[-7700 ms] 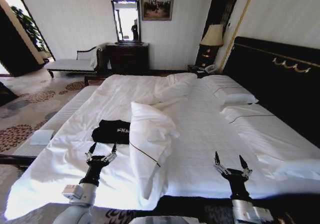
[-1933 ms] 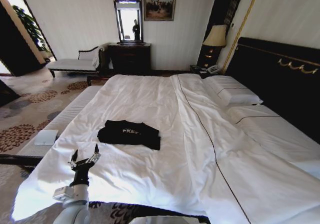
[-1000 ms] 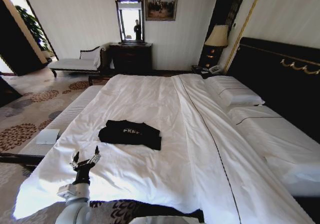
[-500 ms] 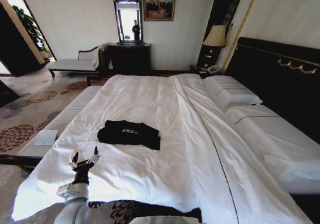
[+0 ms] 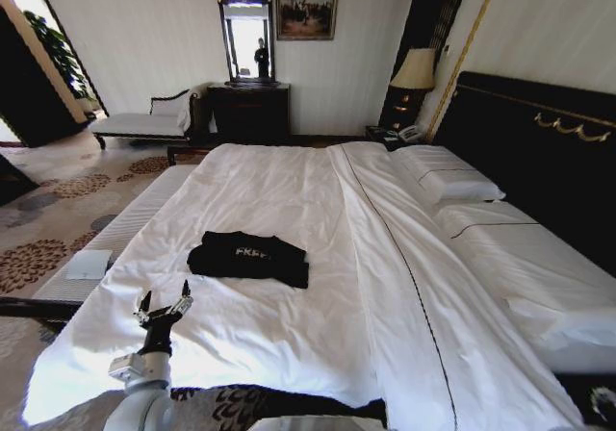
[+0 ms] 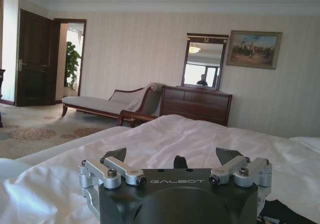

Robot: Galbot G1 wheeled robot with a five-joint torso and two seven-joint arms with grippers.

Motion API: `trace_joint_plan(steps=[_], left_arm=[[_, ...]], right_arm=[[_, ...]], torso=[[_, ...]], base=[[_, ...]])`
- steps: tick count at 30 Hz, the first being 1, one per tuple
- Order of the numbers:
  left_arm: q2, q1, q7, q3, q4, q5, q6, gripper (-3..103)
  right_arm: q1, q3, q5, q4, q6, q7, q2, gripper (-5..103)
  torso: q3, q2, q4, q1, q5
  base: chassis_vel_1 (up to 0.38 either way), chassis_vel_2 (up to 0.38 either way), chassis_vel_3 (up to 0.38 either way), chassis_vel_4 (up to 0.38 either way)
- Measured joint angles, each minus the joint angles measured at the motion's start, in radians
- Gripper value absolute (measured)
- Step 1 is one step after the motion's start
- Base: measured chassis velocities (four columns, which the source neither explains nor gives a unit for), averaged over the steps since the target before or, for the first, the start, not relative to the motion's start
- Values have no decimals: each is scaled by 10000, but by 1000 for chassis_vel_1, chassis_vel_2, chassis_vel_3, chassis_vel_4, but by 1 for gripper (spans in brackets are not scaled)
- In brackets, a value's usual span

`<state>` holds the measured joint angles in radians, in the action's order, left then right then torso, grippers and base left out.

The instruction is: Fold the clothes on the bed.

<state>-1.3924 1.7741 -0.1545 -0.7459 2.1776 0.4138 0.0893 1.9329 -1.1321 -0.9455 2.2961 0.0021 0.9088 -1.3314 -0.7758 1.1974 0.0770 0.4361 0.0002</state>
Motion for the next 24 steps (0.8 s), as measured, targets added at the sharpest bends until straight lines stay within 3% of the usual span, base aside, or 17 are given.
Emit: trace_joint_plan(steps=[1, 3, 4, 5, 6, 9, 10, 11, 13, 20, 24], left_arm=[[124, 102, 41, 8, 176, 50, -36, 100], [370, 255, 241, 70, 449, 145, -74, 100], [597, 353, 429, 106, 730, 335, -184, 100], [597, 353, 429, 106, 730, 335, -184, 100], [762, 402, 537, 111, 954, 543, -352, 100], [1052, 482, 751, 93, 1686, 1191, -1053, 100], [1052, 482, 751, 93, 1686, 1191, -1053, 100], [1084, 533, 815, 93, 1944, 1388, -1324, 100], [1072, 688, 957, 117, 2313, 1581, -1679, 100], [686, 961, 1433, 133, 2807, 1397, -2041, 100], [324, 1394, 1825, 164, 3072, 1284, -1992, 100]], right_arm=[[-85, 110, -210, 144, 278, -859, 54, 97], [-89, 341, -511, 347, 483, -2103, 103, 99], [-52, 625, -550, 400, 753, -3277, 134, 100], [-52, 625, -550, 400, 753, -3277, 134, 100], [-24, 854, -367, 364, 1042, -4125, 151, 100], [-30, 1440, 1088, -87, 2109, -6746, 110, 100], [-30, 1440, 1088, -87, 2109, -6746, 110, 100], [-31, 1614, 1669, -247, 2480, -7745, 58, 100], [-39, 1909, 2406, -399, 2891, -8839, -26, 100], [-386, 2525, 3668, -808, 3841, -9844, 192, 100], [-486, 2718, 3706, -974, 3992, -10259, 682, 100]], torso=[[0, 0, 0, 0, -2], [1, 1, 0, 0, -4], [1, 1, 0, -1, -5], [1, 1, 0, -1, -5], [1, 1, 1, 0, -3], [0, 0, 2, 0, -2], [0, 0, 2, 0, -2], [0, 0, 2, 0, -2], [0, 0, 3, 0, -1], [1, 1, 2, 0, -4], [0, 0, 1, 0, -2]], base=[[0, 0, 0, 0], [0, 0, 0, 0], [0, 0, 0, 0], [0, 0, 0, 0], [0, 0, 0, 0], [0, 0, 0, 0], [0, 0, 0, 0], [0, 0, 0, 0], [0, 0, 0, 0], [0, 0, 0, 0], [0, 0, 0, 0]])
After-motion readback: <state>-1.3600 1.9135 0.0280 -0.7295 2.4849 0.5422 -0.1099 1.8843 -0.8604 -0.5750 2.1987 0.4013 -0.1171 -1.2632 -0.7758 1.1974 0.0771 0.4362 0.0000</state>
